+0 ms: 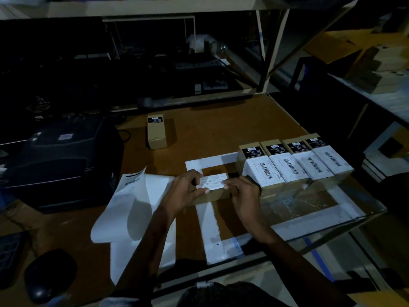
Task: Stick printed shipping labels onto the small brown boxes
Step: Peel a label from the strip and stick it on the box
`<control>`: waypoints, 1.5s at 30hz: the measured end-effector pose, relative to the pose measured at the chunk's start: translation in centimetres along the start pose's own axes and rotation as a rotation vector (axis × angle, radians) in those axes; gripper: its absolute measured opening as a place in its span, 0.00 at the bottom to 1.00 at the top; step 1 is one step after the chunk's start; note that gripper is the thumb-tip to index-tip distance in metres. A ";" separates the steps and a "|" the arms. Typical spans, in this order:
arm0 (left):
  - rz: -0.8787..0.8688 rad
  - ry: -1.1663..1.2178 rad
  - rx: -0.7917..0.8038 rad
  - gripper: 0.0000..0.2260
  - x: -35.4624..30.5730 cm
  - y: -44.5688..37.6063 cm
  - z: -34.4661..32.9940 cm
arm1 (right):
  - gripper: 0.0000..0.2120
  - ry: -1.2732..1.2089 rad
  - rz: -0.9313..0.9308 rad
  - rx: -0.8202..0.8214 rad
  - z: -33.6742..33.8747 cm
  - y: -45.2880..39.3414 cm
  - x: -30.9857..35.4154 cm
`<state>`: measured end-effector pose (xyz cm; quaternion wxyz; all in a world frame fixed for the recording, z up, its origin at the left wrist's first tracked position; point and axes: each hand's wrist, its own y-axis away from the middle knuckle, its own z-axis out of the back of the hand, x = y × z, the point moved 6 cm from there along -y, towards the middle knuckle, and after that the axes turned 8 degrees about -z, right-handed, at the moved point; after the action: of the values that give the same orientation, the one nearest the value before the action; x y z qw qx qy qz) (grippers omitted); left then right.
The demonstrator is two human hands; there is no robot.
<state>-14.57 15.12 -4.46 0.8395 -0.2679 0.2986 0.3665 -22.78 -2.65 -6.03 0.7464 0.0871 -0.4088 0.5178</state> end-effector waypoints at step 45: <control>0.091 0.308 -0.023 0.41 3.0 1.2 -0.2 | 0.33 0.605 -0.093 0.223 -2.7 2.3 3.8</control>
<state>-13.96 17.02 -6.97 0.7633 -0.3168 0.4311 0.3622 -22.84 2.57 -5.85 0.8428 0.0292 -0.1047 0.5271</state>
